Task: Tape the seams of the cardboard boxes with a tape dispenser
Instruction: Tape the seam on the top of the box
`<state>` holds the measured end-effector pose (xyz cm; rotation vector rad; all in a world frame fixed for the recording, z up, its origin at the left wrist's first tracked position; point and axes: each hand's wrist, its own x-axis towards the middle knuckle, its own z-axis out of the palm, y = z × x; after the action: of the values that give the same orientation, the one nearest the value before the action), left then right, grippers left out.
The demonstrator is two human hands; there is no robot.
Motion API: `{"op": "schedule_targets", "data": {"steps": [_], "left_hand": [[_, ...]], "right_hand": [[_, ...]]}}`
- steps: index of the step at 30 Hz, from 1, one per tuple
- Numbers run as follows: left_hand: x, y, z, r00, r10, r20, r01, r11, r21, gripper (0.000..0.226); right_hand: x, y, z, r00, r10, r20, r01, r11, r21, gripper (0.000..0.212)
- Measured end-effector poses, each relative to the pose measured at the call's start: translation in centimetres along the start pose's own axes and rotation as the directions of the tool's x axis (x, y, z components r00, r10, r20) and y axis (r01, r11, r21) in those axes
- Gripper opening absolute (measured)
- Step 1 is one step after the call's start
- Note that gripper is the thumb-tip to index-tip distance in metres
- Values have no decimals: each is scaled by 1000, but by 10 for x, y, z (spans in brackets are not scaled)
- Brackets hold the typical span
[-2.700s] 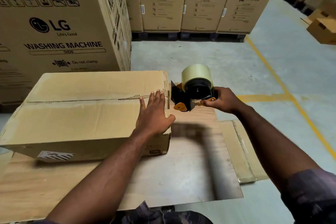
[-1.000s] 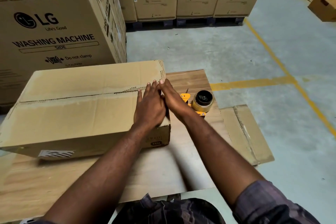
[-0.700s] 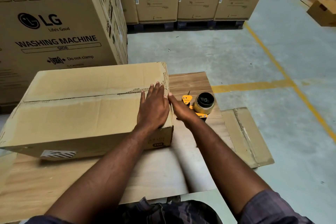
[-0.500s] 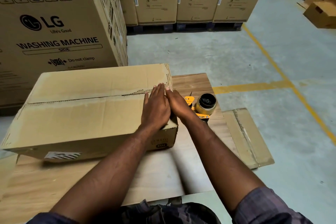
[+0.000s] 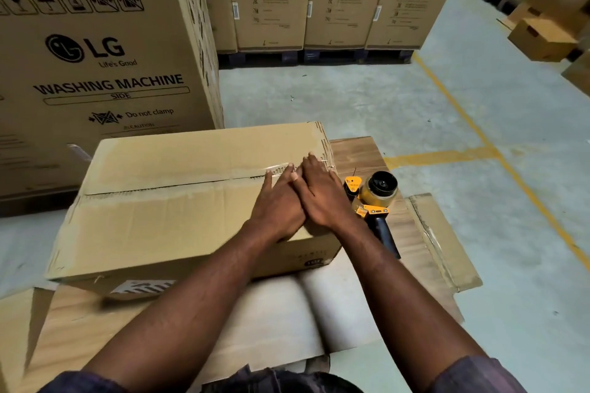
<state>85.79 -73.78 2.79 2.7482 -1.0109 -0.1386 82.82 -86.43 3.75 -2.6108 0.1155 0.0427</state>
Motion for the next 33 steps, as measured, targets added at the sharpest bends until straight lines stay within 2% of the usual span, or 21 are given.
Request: {"op": "schedule_targets", "data": {"steps": [2, 4, 7, 9, 10, 13, 15, 18, 21, 25, 27, 29, 31, 33], "left_hand": [[-15, -26, -8, 998, -63, -5, 62, 996, -68, 60], [-43, -71, -14, 987, -146, -64, 142, 988, -62, 59], [-87, -136, -28, 948, -294, -124, 279, 952, -123, 54], [-94, -147, -33, 936, -330, -119, 316, 941, -119, 55], [-90, -140, -34, 941, -319, -114, 308, 946, -103, 56], [-79, -124, -31, 984, -160, -73, 155, 985, -74, 60], [-78, -127, -31, 999, -42, -34, 40, 997, -63, 63], [-91, -155, -39, 997, -52, -55, 41, 985, -169, 58], [-118, -195, -47, 988, -124, -93, 106, 979, -176, 53], [-159, -254, -63, 938, -322, -131, 283, 927, -247, 49], [-165, -264, -67, 927, -351, -135, 310, 916, -253, 49], [-165, -262, -66, 935, -329, -133, 293, 927, -233, 50], [-165, -260, -63, 944, -297, -146, 264, 942, -208, 50], [-168, -267, -64, 943, -287, -168, 246, 941, -231, 50]], "right_hand": [[3, -1, 3, 1000, 30, 10, -28, 989, -148, 73], [1, -4, 9, 998, 66, 12, -61, 967, -246, 75], [1, -22, 15, 981, 196, -5, -190, 943, -272, 75], [8, -52, 21, 957, 289, -22, -284, 922, -265, 75], [12, -71, 25, 964, 264, -25, -262, 935, -240, 73], [15, -127, 55, 1000, -23, 8, 23, 1000, -13, 60], [11, -144, 70, 999, -49, 17, 47, 993, 107, 56], [7, -142, 82, 1000, -5, -29, 5, 1000, -16, 64], [6, -125, 81, 987, 133, -87, -146, 975, -167, 72], [8, -116, 75, 915, 371, -161, -397, 900, -181, 76], [12, -134, 83, 889, 421, -182, -449, 879, -159, 80], [16, -169, 101, 937, 317, -149, -341, 924, -173, 80], [17, -208, 124, 990, 135, -46, -142, 968, -205, 81], [16, -235, 140, 998, 53, 20, -48, 976, -211, 84]]}}
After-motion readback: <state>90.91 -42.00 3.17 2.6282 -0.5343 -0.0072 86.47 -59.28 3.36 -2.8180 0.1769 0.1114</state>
